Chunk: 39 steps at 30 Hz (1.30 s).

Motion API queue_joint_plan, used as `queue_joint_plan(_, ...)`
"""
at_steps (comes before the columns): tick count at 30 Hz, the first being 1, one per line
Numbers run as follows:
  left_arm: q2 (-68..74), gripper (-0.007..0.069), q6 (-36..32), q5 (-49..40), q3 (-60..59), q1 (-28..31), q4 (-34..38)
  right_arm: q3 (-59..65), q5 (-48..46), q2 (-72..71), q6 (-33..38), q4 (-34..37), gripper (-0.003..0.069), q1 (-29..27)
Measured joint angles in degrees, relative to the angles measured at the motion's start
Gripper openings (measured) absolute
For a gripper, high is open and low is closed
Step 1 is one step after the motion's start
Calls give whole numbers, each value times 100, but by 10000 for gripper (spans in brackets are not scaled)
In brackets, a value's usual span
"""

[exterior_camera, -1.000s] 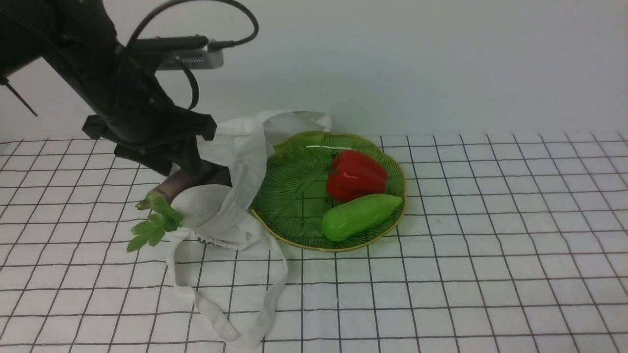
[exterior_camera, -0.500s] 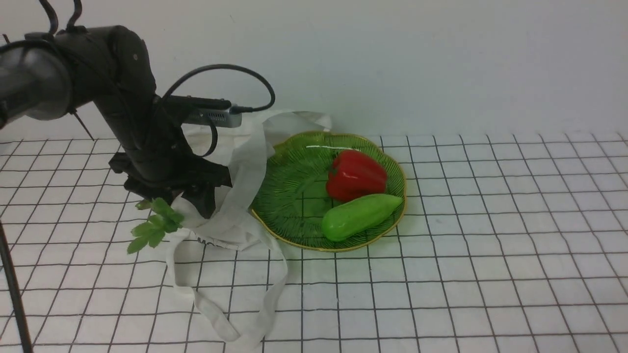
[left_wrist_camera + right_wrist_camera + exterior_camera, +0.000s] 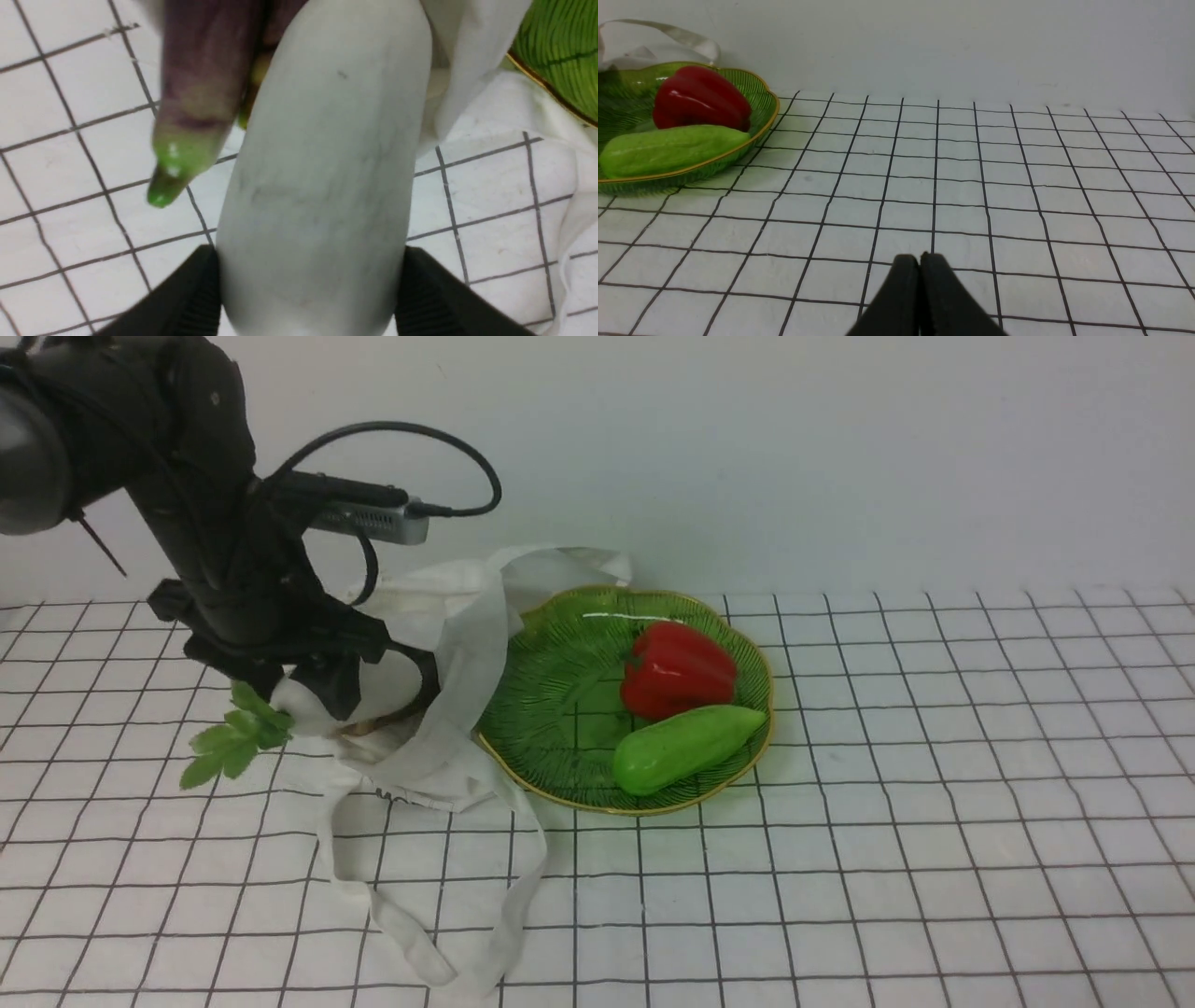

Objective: Take vegetables from bag on white checkered tablecloth place on plate.
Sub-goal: 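Take the vegetable out of the bag and place it on the dish with the left gripper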

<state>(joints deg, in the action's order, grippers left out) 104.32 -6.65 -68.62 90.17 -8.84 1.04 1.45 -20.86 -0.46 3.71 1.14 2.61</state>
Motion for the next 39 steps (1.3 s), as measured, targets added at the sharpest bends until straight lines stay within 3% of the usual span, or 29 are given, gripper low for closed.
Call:
queue_joint_plan(9,-983,421,6,-189,0,0,-211,0,0,0,0,0,-15,0)
queue_joint_plan(14,-1316,421,-7,-131,12,-92,436,0,0,0,0,0,-15,0)
queue_joint_plan(18,-1105,421,-31,245,18,-636,1020,0,0,0,0,0,-15,0)
queue_joint_plan(28,216,421,36,1743,18,-1695,967,0,0,0,0,0,-15,0)
queue_joint_plan(39,1288,423,1916,3031,18,-1887,309,0,0,0,0,0,-15,0)
